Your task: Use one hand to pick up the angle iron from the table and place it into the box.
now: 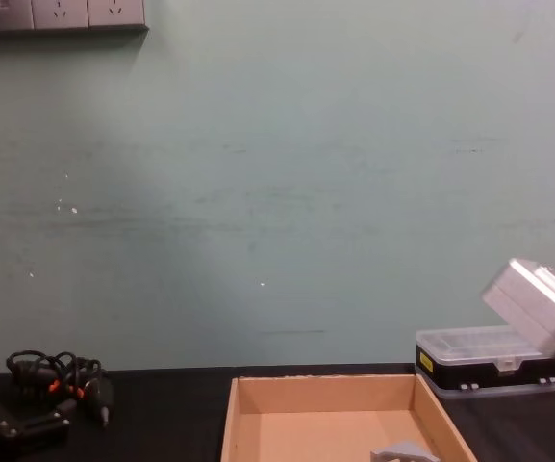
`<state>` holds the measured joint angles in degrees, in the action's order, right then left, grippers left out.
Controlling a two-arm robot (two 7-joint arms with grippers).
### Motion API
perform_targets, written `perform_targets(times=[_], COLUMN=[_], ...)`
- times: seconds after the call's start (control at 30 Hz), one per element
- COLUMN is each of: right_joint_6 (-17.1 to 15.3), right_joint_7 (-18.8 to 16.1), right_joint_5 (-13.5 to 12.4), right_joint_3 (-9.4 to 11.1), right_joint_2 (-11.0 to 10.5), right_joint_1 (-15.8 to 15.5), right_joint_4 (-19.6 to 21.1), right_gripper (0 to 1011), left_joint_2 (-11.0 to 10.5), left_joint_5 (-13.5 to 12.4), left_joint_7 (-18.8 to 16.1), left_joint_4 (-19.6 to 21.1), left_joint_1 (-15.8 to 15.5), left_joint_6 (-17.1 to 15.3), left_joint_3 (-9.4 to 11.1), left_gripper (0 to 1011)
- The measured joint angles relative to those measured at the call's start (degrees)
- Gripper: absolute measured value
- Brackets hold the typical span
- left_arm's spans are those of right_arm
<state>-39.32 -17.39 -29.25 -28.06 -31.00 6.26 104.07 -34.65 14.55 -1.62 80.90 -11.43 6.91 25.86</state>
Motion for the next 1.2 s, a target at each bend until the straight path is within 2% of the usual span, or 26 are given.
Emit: perform_targets(times=[0.1, 0.33, 0.57, 0.6, 0.7, 0.87, 1.07, 1.13, 1.2], right_joint_6=[0.1, 0.3, 0.7, 0.8, 1.0, 1.3, 1.6, 1.7, 1.7], right_joint_7=[0.0, 0.1, -0.1, -0.3, -0.5, -0.8, -1.1, -1.1, -1.2], right_joint_5=[0.0, 0.0, 0.3, 0.4, 0.5, 1.0, 1.6, 1.8, 1.9], right_joint_3=[-0.1, -0.3, -0.6, -0.8, -1.0, -1.5, -1.9, -1.9, -2.0], right_joint_2=[0.0, 0.1, -0.2, -0.3, -0.5, -0.6, -0.7, -0.8, -0.8], right_joint_1=[0.2, 0.2, 0.3, 0.4, 0.6, 0.7, 0.8, 0.7, 0.7], right_joint_4=[-0.1, -0.3, -0.4, -0.5, -0.6, -0.7, -0.7, -0.6, -0.6], right_gripper=[1003, 863, 651, 594, 537, 346, 243, 146, 109], left_joint_2=[0.0, 0.0, 0.0, 0.0, 0.0, 0.0, 0.0, 0.0, 0.0], left_joint_5=[0.0, 0.0, 0.0, 0.0, 0.0, 0.0, 0.0, 0.0, 0.0], left_joint_7=[0.0, 0.0, 0.0, 0.0, 0.0, 0.0, 0.0, 0.0, 0.0], left_joint_4=[0.0, 0.0, 0.0, 0.0, 0.0, 0.0, 0.0, 0.0, 0.0], left_joint_1=[0.0, 0.0, 0.0, 0.0, 0.0, 0.0, 0.0, 0.0, 0.0], left_joint_6=[0.0, 0.0, 0.0, 0.0, 0.0, 0.0, 0.0, 0.0, 0.0], left_joint_3=[0.0, 0.0, 0.0, 0.0, 0.0, 0.0, 0.0, 0.0, 0.0], left_gripper=[1000, 1000, 1000, 1000, 1000, 1000, 1000, 1000, 1000])
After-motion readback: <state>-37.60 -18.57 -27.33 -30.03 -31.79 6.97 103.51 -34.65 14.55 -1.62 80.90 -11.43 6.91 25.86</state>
